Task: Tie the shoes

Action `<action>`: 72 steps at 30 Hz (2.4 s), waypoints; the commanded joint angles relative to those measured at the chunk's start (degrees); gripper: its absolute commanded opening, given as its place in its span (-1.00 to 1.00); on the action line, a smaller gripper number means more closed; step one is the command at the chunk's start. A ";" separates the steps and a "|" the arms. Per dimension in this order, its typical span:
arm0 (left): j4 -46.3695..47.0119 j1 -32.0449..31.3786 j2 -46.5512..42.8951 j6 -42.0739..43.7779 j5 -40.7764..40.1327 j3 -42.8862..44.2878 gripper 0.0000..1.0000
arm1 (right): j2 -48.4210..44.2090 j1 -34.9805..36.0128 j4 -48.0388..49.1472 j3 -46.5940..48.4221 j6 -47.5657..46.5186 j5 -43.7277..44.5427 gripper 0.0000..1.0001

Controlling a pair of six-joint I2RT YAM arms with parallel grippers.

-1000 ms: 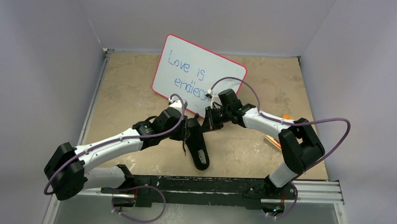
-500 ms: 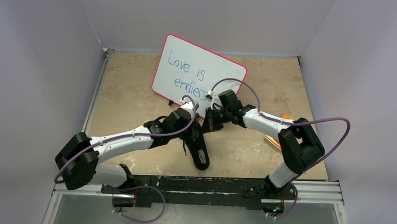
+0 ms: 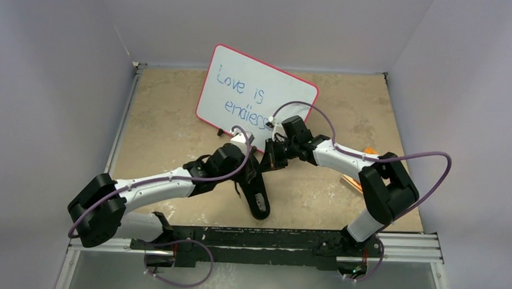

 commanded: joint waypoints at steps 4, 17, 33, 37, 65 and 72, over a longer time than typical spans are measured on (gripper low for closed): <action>6.51 -0.10 -5.22 -2.05 3.73 -5.15 -1.00 | -1.39 -0.16 1.47 0.79 0.39 -1.77 -1.00; 12.46 -0.19 3.50 -0.73 8.06 -1.86 -0.96 | -0.55 -0.13 1.72 1.88 0.32 -1.72 -1.00; 15.88 -0.21 0.10 -0.79 7.98 -4.35 -0.63 | -0.21 -0.15 1.57 2.39 0.46 -2.13 -1.00; 16.64 -0.24 0.10 -1.26 7.98 -4.65 -0.52 | -0.25 -0.13 1.46 2.27 0.36 -2.26 -1.00; 17.36 -0.20 7.29 2.04 -1.23 -1.91 -0.52 | -0.13 -0.12 3.91 1.64 1.08 -3.16 -1.00; 15.19 -0.20 5.94 3.02 -0.90 -1.25 -1.00 | -0.53 -0.13 3.27 1.72 0.66 -3.40 -1.00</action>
